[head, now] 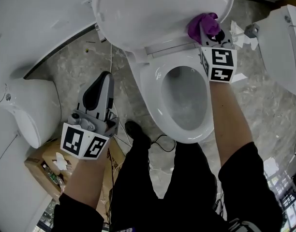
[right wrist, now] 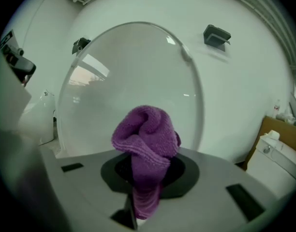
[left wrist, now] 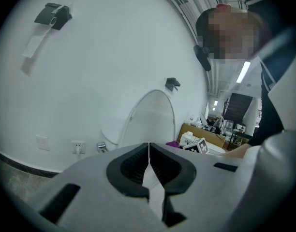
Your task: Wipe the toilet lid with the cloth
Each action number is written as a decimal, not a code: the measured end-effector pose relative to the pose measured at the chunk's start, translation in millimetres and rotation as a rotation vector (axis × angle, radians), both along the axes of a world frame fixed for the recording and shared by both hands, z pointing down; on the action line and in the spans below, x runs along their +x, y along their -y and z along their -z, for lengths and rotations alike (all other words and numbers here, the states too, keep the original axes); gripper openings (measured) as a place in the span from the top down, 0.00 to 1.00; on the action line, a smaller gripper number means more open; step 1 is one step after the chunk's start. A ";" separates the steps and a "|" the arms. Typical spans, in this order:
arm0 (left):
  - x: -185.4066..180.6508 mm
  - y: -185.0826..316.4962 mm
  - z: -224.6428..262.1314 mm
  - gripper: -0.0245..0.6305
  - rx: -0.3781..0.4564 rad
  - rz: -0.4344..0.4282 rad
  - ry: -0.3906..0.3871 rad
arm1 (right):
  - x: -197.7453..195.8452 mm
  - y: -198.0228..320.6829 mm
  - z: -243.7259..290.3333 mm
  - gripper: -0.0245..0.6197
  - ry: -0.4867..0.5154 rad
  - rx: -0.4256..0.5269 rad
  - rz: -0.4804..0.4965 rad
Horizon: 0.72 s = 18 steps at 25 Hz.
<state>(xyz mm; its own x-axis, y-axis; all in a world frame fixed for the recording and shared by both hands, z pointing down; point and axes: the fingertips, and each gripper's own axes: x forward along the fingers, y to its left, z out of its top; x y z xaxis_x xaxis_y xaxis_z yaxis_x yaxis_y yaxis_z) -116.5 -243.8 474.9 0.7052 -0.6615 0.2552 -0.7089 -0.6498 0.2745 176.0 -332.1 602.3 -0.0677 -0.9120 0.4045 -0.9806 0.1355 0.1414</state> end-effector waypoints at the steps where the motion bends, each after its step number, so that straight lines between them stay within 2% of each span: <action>1: -9.5 -3.3 -1.7 0.93 -0.001 -0.009 0.005 | -7.1 -0.2 -3.6 0.87 0.007 0.002 -0.022; 5: -48.4 -12.2 -5.8 0.93 0.000 -0.030 0.019 | -32.1 -1.7 -15.1 0.87 0.031 -0.005 -0.084; 10: -90.2 -17.3 -11.4 0.93 0.001 -0.020 0.014 | -85.9 -3.3 -32.9 0.87 0.028 -0.039 -0.043; 13: -105.9 -21.9 -10.4 0.93 0.005 -0.015 0.005 | -124.4 -5.9 -43.5 0.87 0.049 -0.066 0.017; 18: -123.0 -34.7 3.5 0.93 0.013 -0.004 -0.018 | -204.0 -18.5 -34.3 0.87 0.081 -0.086 0.192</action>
